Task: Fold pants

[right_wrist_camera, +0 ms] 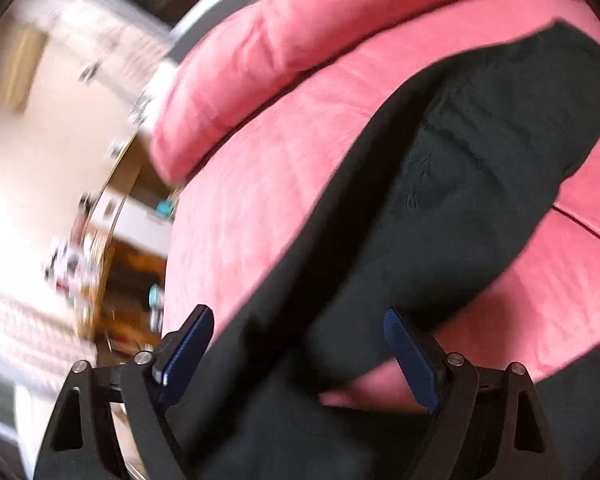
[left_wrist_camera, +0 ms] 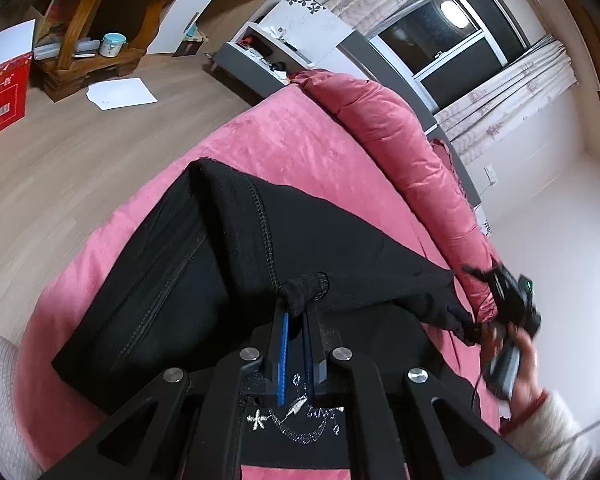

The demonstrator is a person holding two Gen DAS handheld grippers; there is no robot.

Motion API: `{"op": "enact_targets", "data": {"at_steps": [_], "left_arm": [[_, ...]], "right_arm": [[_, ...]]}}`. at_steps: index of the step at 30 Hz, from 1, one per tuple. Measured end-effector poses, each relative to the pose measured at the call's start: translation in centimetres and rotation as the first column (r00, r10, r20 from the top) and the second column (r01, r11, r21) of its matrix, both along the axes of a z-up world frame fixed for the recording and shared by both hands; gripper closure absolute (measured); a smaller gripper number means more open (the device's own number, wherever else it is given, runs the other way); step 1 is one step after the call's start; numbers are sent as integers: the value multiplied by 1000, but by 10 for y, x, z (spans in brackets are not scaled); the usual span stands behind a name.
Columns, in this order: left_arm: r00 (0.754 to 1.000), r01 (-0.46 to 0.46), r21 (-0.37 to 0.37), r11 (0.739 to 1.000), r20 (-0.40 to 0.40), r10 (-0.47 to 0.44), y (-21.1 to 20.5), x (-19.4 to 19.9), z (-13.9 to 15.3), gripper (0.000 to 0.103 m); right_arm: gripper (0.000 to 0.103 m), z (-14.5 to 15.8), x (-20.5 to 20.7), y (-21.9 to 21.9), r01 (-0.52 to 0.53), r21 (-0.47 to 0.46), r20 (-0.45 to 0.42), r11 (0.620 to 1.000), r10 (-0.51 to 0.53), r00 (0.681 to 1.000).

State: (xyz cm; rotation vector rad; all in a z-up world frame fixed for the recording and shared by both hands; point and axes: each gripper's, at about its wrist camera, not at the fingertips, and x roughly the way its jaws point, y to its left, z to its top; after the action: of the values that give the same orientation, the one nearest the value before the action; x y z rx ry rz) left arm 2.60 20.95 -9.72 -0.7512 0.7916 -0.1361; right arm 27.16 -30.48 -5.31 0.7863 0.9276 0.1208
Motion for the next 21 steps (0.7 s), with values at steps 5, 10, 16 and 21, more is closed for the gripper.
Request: {"op": "enact_targets", "data": {"at_steps": [5, 10, 16, 21], "left_arm": [[1000, 0, 0, 1000, -2, 0, 2, 1, 2, 97], [998, -49, -13, 999, 48, 49, 24, 3, 17, 97], [985, -144, -74, 987, 90, 150, 64, 0, 28, 97], [971, -225, -73, 972, 64, 229, 84, -12, 22, 103]], "right_arm": [[86, -11, 30, 0, -24, -69, -72, 997, 19, 997], [93, 7, -3, -8, -70, -46, 31, 996, 72, 997], [93, 34, -80, 1, -184, -78, 152, 980, 194, 969], [93, 27, -144, 16, -213, -109, 168, 971, 229, 959]]}}
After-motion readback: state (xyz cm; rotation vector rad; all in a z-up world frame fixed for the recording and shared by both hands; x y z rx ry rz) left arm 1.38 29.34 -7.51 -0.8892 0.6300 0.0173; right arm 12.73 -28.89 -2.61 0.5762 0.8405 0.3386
